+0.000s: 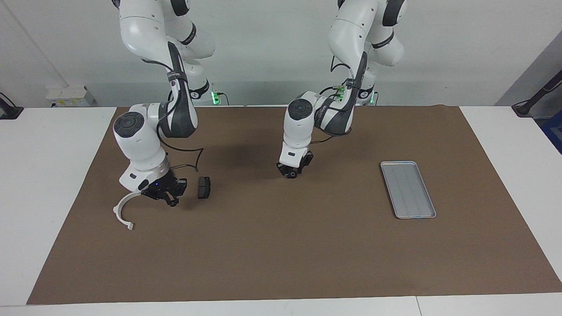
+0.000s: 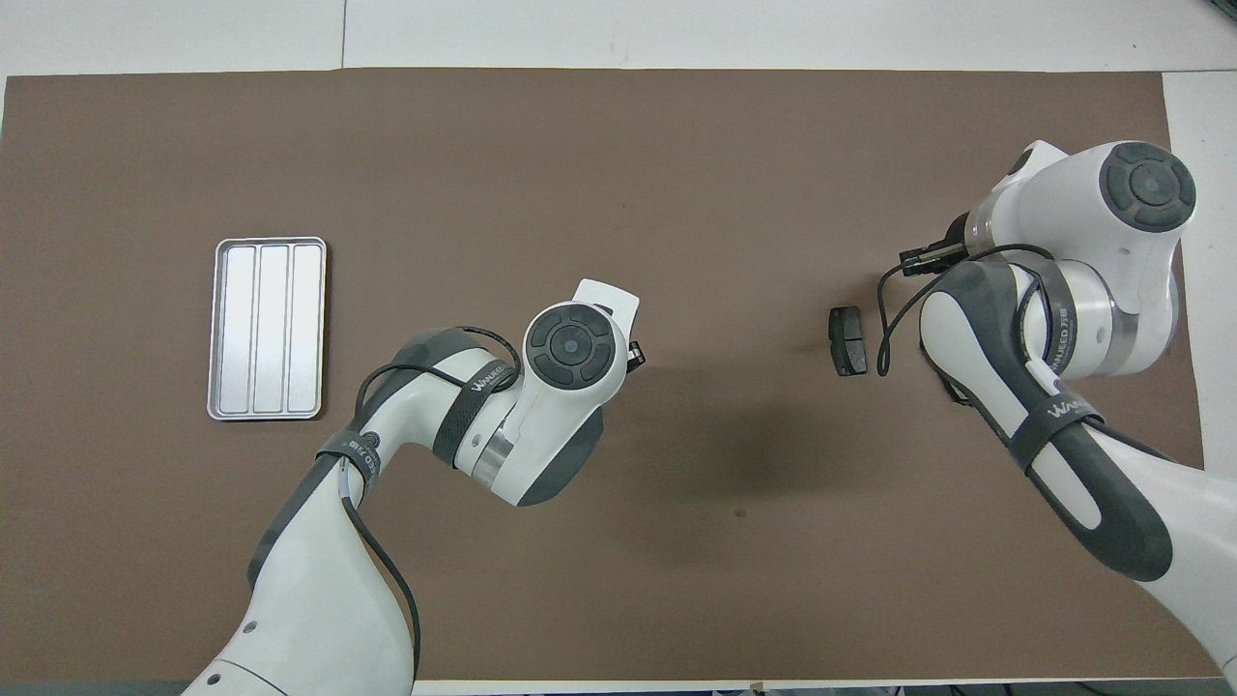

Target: Pick bearing gear from pile to tray

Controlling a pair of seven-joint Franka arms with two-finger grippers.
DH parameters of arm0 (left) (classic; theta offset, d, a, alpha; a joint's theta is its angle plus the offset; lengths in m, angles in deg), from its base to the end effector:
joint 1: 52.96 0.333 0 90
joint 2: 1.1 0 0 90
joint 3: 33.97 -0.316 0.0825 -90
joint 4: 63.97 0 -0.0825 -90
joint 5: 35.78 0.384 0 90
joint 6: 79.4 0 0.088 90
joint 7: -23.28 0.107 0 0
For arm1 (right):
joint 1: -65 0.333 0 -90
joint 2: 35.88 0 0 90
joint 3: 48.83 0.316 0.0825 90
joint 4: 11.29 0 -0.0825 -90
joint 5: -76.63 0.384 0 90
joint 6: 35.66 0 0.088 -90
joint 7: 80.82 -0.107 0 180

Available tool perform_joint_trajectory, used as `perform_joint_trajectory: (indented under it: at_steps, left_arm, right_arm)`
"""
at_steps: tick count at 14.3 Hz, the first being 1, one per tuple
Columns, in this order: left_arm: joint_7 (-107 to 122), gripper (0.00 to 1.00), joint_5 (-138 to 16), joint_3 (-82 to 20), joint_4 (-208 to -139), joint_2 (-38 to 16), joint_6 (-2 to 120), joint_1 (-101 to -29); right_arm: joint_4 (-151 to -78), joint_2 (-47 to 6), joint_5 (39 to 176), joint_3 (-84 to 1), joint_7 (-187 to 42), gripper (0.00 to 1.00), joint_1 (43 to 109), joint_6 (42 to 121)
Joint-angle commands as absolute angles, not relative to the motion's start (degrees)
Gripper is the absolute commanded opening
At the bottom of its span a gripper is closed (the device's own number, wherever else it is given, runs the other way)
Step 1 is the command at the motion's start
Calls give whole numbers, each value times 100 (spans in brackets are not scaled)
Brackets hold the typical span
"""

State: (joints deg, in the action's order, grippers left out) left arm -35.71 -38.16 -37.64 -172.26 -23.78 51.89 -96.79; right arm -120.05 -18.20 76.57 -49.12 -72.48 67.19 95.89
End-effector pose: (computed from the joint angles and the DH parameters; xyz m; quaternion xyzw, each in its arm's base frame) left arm 0.4799 -0.4091 0.2972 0.9846 0.1746 -0.0004 0.0047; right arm 0.6293 0.0210 0.3486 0.9950 0.0896 0.0444 0.0037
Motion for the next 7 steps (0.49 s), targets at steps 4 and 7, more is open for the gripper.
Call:
perform_joint_trajectory:
  at_steps: [4, 7]
  left_arm:
    - [-3745, 5, -3728, -3862, -17358, -2307, 5323, -9796]
    - [-3860, 1, -3728, -3906, -17148, -2316, 5061, -9761]
  right_arm:
    - [-12072, -1892, 7724, -4900, -7283, 3, 6711, 9521]
    - [-12072, -1900, 7724, -4900, -7283, 3, 6711, 9512]
